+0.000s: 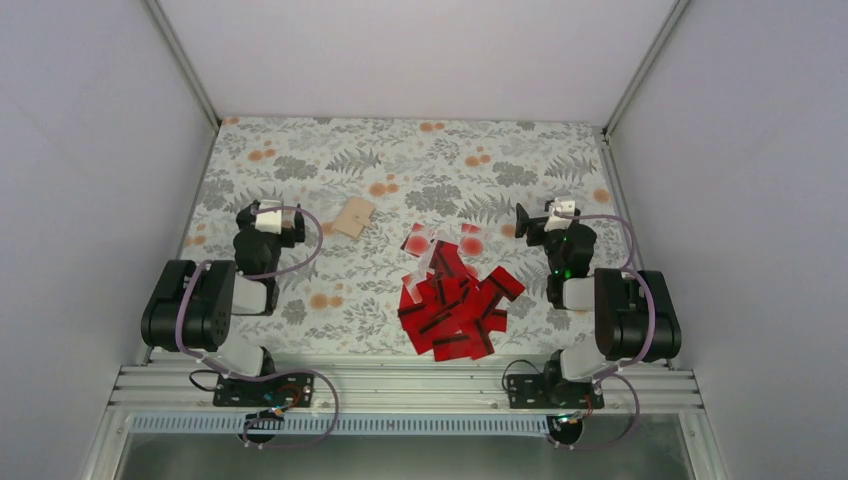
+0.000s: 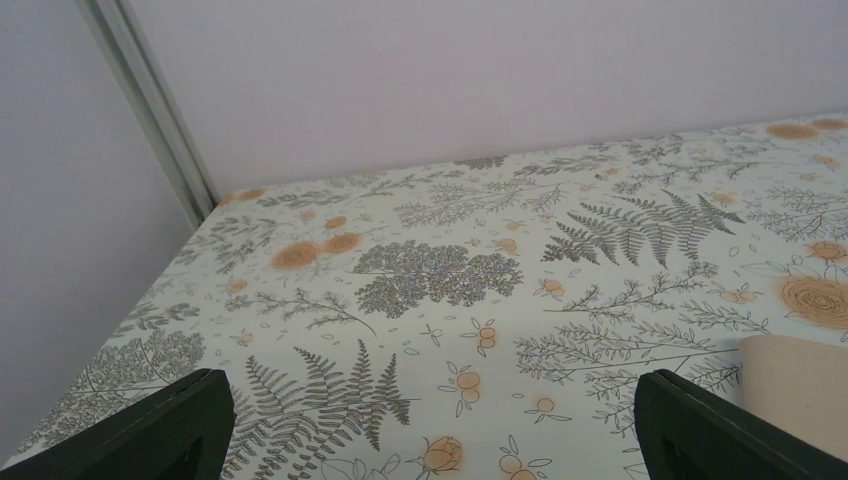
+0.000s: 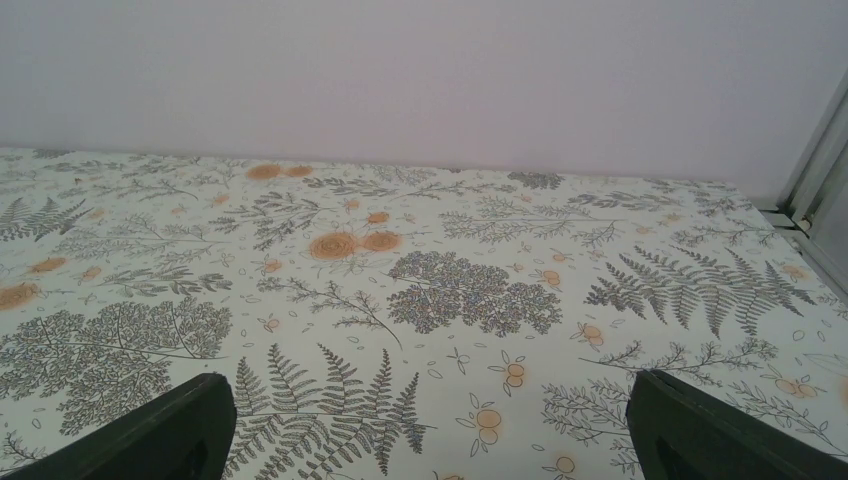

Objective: Put the credit cards into the card holder

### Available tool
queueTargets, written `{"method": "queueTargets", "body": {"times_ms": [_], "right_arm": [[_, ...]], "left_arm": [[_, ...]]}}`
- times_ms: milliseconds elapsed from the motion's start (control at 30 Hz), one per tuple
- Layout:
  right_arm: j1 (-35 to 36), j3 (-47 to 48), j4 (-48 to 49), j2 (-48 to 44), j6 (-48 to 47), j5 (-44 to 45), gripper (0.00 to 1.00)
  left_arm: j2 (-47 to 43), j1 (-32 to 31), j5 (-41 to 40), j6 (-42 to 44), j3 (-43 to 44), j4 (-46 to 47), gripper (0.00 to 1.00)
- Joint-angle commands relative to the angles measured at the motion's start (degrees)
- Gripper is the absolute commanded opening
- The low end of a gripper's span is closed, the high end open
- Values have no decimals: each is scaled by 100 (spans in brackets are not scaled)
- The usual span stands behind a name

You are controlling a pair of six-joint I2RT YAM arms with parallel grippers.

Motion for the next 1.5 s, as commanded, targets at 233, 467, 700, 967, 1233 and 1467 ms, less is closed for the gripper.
{"method": "queueTargets", "body": {"times_ms": [233, 467, 700, 967, 1233, 1467], "right_arm": [[-32, -13, 270, 12, -35, 26, 99], [-36, -5, 244, 20, -28, 15, 99], [-20, 390, -800, -374, 11, 111, 99], [0, 1589, -2865, -1374, 356, 437, 99], [-2, 3334, -4577, -1643, 797, 552, 99], [-1, 5108, -5899, -1344, 1160, 377, 99]], "left_arm": [[-2, -3, 44, -3, 7, 248, 100], [-7, 6, 60, -13, 18, 235, 100], [-583, -96, -379, -130, 1217, -2217, 100], [-1218, -443, -166, 55, 3412, -5397, 100], [-1240, -425, -865, -948, 5527, -7661, 100], [-1076, -252, -864, -1359, 6318, -8368, 100]]}}
